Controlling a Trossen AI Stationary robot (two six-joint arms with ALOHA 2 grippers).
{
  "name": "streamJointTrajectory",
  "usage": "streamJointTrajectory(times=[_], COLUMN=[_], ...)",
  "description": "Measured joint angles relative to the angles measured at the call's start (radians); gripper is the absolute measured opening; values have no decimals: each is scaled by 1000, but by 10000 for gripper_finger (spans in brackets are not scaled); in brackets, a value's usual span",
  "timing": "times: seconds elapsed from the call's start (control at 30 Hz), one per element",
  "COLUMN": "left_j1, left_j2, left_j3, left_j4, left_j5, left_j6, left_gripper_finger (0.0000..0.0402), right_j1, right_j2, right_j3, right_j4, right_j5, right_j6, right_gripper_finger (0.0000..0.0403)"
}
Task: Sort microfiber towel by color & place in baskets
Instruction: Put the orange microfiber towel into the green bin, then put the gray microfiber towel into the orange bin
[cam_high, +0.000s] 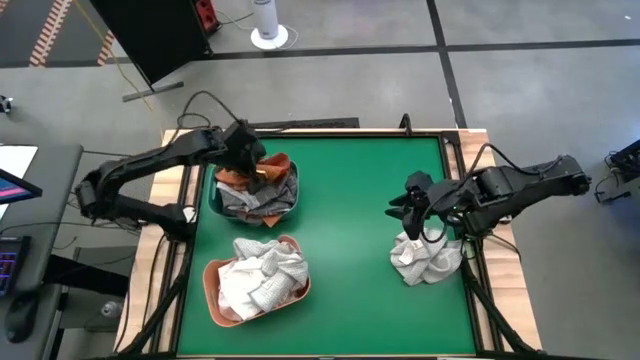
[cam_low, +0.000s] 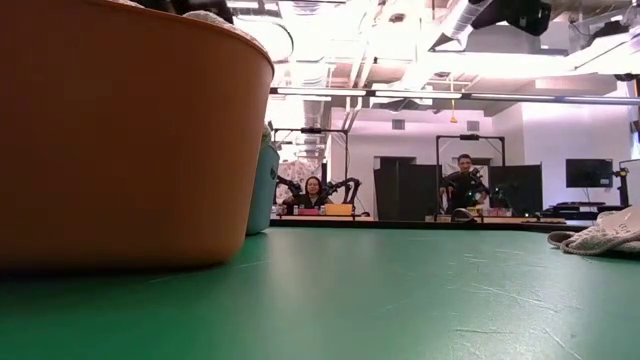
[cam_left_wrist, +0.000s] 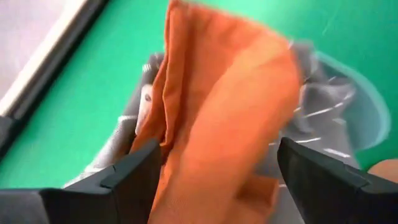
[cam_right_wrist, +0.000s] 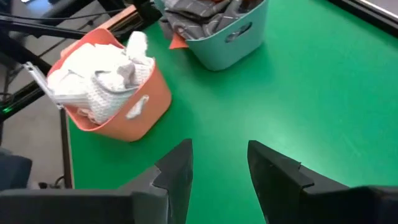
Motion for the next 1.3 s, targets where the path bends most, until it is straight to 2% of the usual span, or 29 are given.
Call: streamJointTrajectory(times=[0.2, 0.37, 0.47, 0.6, 0.73, 0.97, 1.07, 1.13, 1.23, 1.3], left_j1=[-31, -60, -95, -167, -254, -337, -346, -347, -347, -347], left_j2=[-131, -216, -233, -233, -233, -241, -242, -247, -252, -252], left_j3=[1, 2, 3, 3, 3, 3, 3, 3, 3, 3], left_j4=[65, 154, 215, 277, 285, 283, 283, 282, 277, 275], left_j5=[0, -4, -4, -11, -79, -151, -152, -153, -153, -154], left_j6=[8, -77, -118, -163, -186, -187, -187, -187, -187, -189], left_gripper_finger=[308, 308, 308, 308, 302, 297, 297, 297, 297, 297], right_j1=[-16, -8, -8, -8, -23, -45, -46, -45, -52, -66], right_j2=[-4, 36, 95, 195, 300, 434, 460, 474, 493, 489], right_j3=[0, -6, -65, -163, -244, -387, -420, -425, -425, -426], right_j4=[-51, -285, -374, -366, -344, -231, -158, -137, -131, -123], right_j5=[-45, -112, -199, -307, -405, -546, -578, -579, -578, -580], right_j6=[4, 50, 36, 37, 52, 11, 8, 1, -26, -42], right_gripper_finger=[179, 181, 193, 224, 247, 245, 230, 205, 145, 89])
